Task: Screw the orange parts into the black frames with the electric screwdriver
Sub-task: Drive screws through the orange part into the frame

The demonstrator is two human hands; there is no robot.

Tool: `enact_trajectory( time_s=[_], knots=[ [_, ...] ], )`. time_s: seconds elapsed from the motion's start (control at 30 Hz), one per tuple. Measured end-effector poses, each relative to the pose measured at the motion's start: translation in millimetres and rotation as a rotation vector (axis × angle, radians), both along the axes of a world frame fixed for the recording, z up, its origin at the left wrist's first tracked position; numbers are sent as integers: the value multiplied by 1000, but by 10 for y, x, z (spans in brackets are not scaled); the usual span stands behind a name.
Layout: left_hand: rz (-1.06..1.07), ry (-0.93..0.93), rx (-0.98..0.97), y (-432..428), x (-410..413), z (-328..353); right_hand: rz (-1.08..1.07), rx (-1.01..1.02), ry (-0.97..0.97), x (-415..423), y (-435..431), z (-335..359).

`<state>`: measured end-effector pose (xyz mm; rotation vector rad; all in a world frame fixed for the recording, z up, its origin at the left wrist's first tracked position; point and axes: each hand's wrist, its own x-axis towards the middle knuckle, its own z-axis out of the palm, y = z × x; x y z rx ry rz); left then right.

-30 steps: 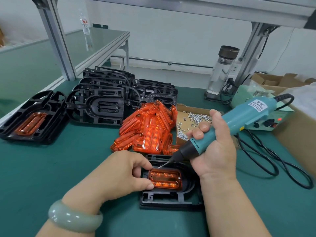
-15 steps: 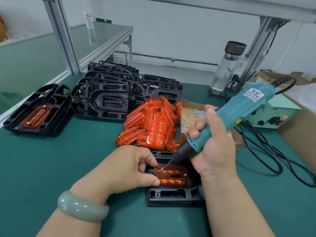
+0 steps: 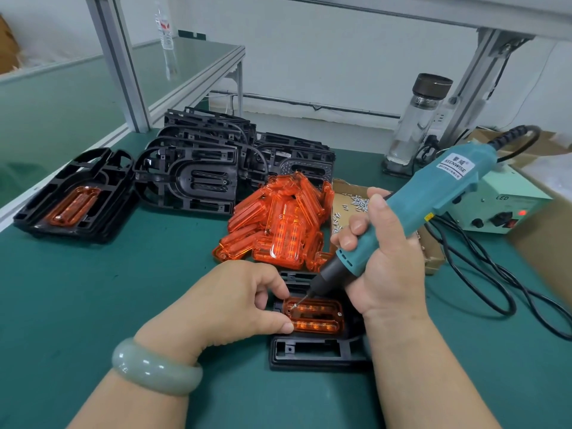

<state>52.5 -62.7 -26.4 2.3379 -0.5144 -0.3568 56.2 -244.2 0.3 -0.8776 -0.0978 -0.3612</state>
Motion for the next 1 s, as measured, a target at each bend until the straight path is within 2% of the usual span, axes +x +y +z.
enact_trajectory(
  time_s=[0.5, 1.0],
  knots=[
    [-5, -28, 16, -7, 0, 0, 15, -150, -47, -29, 67, 36],
    [-56, -48, 51, -37, 9, 15, 201, -268, -189, -53, 157, 61]
  ],
)
